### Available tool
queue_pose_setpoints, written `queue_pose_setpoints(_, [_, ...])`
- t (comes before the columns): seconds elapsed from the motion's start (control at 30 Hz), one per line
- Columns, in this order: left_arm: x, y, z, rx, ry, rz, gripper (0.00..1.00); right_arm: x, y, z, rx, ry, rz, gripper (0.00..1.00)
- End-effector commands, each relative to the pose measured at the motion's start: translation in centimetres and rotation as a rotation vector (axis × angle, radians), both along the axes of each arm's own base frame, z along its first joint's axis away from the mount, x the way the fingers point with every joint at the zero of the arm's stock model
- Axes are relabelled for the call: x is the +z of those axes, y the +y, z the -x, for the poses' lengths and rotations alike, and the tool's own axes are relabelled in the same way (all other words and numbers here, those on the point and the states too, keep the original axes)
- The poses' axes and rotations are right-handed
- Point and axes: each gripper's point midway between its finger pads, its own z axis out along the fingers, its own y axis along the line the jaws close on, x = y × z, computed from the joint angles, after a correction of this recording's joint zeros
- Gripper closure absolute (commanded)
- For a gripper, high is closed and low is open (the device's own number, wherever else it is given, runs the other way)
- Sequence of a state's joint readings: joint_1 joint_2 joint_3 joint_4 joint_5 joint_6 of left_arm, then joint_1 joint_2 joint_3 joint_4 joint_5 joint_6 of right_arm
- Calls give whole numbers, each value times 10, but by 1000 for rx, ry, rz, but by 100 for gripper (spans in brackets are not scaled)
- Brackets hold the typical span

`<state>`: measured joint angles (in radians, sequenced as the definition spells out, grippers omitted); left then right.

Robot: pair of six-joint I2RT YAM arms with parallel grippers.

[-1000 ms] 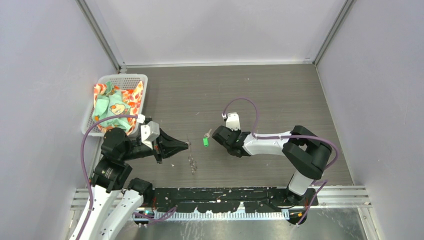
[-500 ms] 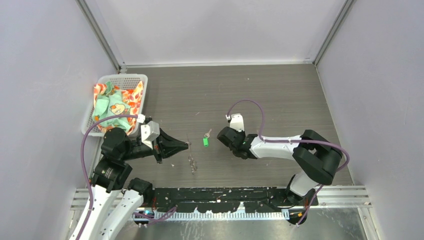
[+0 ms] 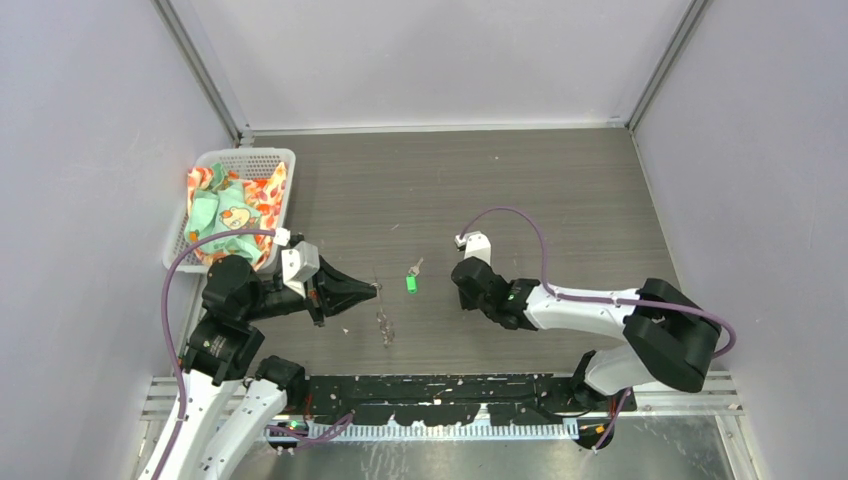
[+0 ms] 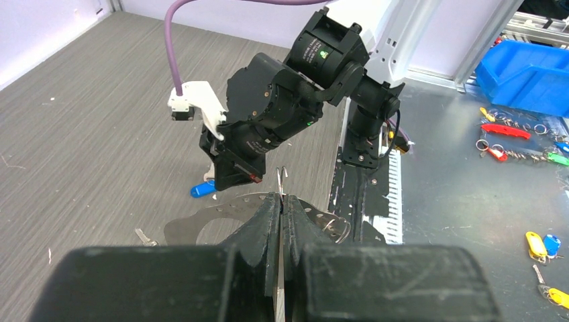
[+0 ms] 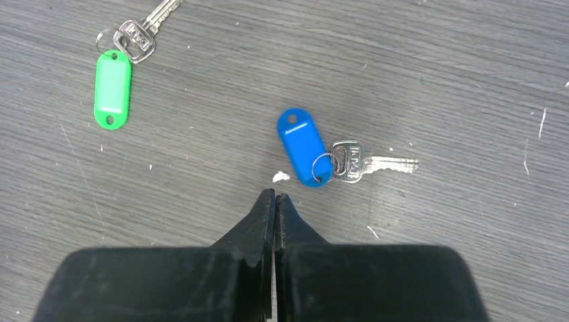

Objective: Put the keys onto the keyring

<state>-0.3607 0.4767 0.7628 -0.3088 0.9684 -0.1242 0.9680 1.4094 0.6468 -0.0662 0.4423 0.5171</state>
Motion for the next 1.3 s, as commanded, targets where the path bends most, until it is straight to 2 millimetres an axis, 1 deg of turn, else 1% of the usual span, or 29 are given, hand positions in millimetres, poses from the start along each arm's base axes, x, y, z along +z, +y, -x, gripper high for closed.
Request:
queue_pose_setpoints(0.0, [17, 1, 4, -2, -43, 26, 99, 7, -1, 2, 2, -20, -28, 88])
queue_pose_setpoints(0.1, [17, 1, 5, -3, -46, 28, 99, 7, -14, 1, -42, -36, 0, 57])
queue_pose_setpoints(0.13, [17, 1, 5, -3, -44, 28, 100, 8, -17, 1, -56, -43, 5, 50])
queue_pose_setpoints(0.17, [17, 1, 6, -4, -43, 28, 99, 8, -19, 1, -66, -48, 9, 45])
queue_pose_setpoints(0.23, [17, 1, 6, -5, -40, 28, 99, 8, -21, -1, -82, -61, 13, 39])
queue_pose_setpoints(0.33, [18, 1, 6, -6, -42, 29, 99, 8, -19, -5, -86, -78, 23, 39])
queue_pose_setpoints(0.4, [18, 1, 6, -6, -42, 29, 99, 8, -15, -9, -80, -95, 21, 40])
queue_pose_setpoints(0.47, [18, 1, 7, -4, -43, 30, 99, 7, -11, -13, -74, -107, 32, 46])
queue_pose_setpoints(0.6, [18, 2, 7, -2, -40, 32, 99, -1, -11, -18, -79, -109, 77, 58])
queue_pose_setpoints(0.67, [18, 2, 8, -1, -39, 32, 99, 2, -10, -22, -94, -131, 64, 61])
queue_pose_setpoints(0.8, [16, 2, 7, 0, -35, 31, 99, -1, -13, -22, -102, -141, 66, 63])
queue_pose_setpoints(0.97, [17, 2, 8, 0, -31, 33, 99, -4, -5, -21, -72, -129, 37, 62])
queue_pose_setpoints(1.1, [17, 2, 7, 3, -30, 34, 100, -6, -7, -23, -84, -133, 63, 62])
queue_pose_setpoints(1.27, [18, 2, 7, 3, -28, 34, 99, -13, -12, -25, -108, -123, 92, 67])
